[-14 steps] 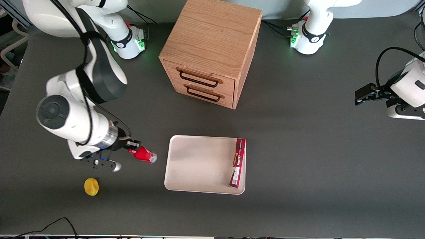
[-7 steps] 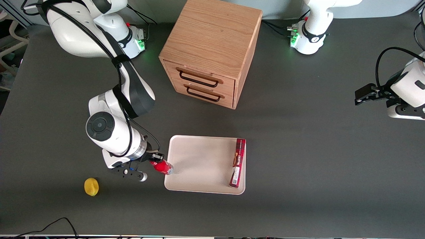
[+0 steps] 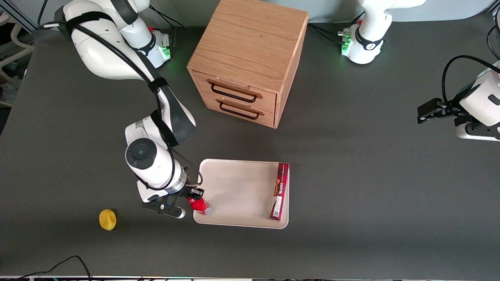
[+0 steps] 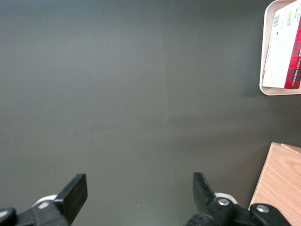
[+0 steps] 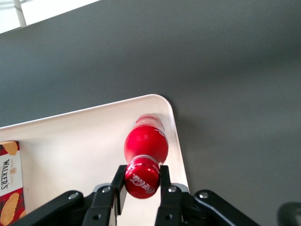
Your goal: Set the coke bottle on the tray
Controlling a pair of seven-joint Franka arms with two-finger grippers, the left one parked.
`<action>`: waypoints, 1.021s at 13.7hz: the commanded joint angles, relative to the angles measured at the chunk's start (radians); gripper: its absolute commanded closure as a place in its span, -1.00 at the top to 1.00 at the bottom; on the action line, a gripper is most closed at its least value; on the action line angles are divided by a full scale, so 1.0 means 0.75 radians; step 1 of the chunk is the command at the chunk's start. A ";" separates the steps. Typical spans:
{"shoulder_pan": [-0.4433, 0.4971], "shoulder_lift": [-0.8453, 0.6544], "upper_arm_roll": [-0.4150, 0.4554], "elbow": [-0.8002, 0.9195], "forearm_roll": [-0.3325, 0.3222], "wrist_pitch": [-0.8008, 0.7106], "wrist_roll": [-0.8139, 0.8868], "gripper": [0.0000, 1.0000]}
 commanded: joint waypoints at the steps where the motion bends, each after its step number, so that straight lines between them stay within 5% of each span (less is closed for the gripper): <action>1: 0.022 0.032 -0.019 0.062 -0.034 0.011 0.056 -1.00; 2: 0.022 0.032 -0.019 0.062 -0.032 0.011 0.058 -0.96; 5: 0.020 0.032 -0.019 0.062 -0.034 0.011 0.071 0.82; 6: 0.018 0.020 -0.019 0.059 -0.032 0.009 0.071 1.00; 14: -0.094 -0.329 0.011 -0.108 0.058 -0.389 -0.115 1.00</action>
